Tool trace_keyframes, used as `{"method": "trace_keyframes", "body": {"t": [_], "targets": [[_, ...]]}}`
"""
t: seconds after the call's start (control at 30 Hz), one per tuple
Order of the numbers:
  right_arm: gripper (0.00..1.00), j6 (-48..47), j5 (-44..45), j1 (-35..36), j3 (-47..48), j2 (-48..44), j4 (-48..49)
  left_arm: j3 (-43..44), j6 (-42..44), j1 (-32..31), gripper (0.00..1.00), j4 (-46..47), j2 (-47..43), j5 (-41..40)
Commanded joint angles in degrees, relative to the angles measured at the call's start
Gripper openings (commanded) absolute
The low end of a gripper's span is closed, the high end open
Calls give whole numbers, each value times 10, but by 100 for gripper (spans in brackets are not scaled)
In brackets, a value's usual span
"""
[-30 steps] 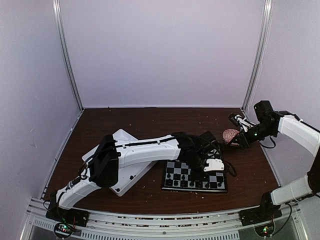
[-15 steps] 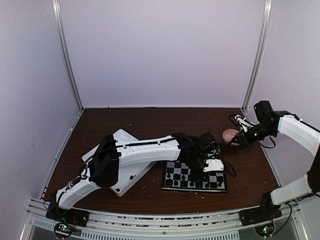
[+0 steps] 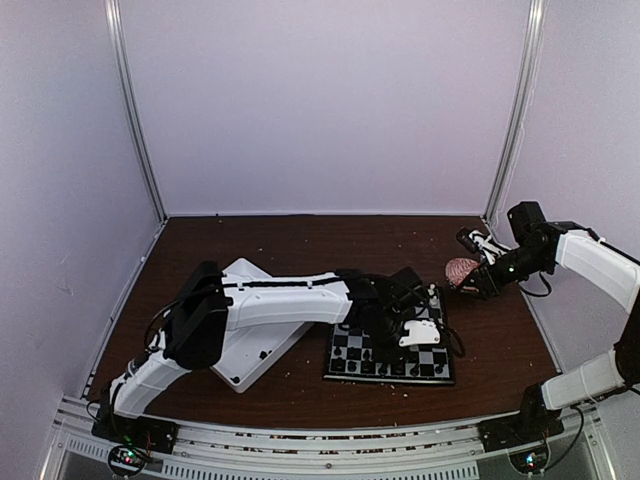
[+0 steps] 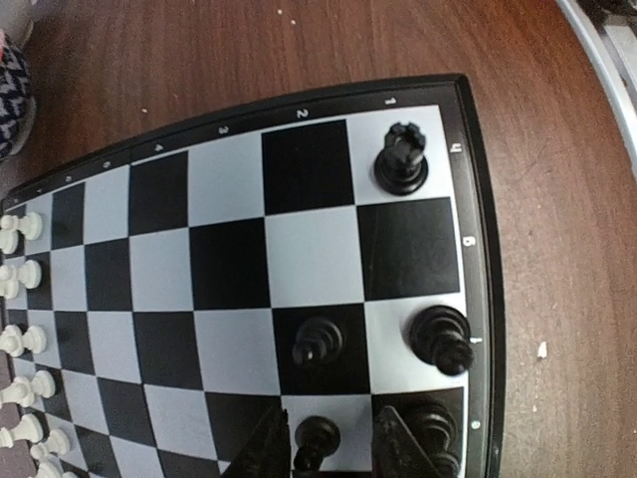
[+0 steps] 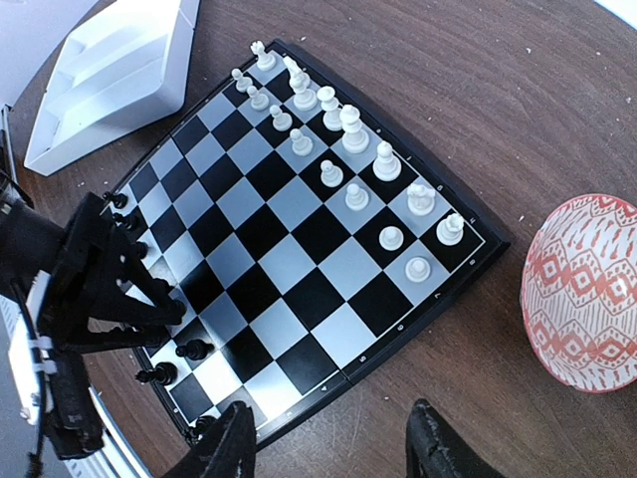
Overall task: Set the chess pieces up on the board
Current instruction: Place the pawn on c7, then adjust the chess pile in the storage box.
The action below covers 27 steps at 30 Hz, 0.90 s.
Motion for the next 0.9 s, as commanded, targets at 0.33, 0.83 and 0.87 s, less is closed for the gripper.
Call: {"method": "trace_keyframes", "body": {"t": [0.33,0.83,0.87], "targets": [[48,-55,-24,-3,7,-16,-33,-115,-73,31,32,208,-169,0],[26,-208,137,179,-56,46,-50,-455,-312,199,28,213,-426,-54],[23,-206,144,191,-55,56,-44,-473,-320,206,28,206,-442,-62]]}}
